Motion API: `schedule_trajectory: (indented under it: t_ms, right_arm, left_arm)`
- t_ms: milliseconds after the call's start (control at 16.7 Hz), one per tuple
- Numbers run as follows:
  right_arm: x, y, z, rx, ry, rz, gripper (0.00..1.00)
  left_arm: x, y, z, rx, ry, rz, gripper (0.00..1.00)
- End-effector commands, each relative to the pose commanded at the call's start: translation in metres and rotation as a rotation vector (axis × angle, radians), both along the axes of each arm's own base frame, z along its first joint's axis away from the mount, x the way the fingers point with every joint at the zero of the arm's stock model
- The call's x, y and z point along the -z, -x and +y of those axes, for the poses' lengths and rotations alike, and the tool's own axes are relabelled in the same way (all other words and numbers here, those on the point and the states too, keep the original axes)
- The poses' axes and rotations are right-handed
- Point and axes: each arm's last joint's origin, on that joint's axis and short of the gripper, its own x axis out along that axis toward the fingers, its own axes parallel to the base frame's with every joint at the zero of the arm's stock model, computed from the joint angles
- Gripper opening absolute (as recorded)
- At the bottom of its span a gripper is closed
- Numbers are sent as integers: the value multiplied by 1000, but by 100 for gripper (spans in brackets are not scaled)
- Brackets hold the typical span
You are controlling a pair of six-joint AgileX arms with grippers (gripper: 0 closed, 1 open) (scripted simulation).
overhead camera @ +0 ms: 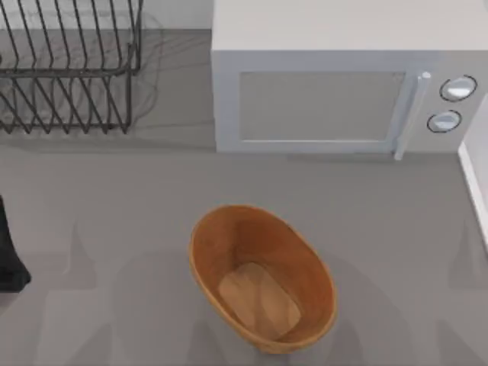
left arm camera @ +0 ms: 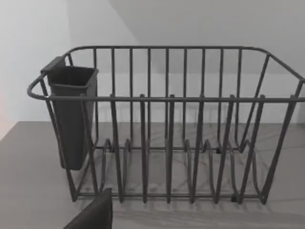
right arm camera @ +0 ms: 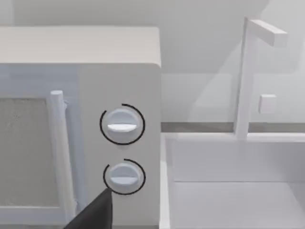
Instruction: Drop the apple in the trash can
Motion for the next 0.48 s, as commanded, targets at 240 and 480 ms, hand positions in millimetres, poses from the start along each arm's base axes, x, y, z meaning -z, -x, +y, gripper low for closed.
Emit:
schedule_trajectory:
  t_ms: [240,480]
  right_arm:
    - [0,0,0,0,0,0,100]
    - [0,0,0,0,0,0,100]
  left_arm:
    - [-5,0,1,-5,-1,30,100]
    - [-27,-7,4,-27,-7,209,100]
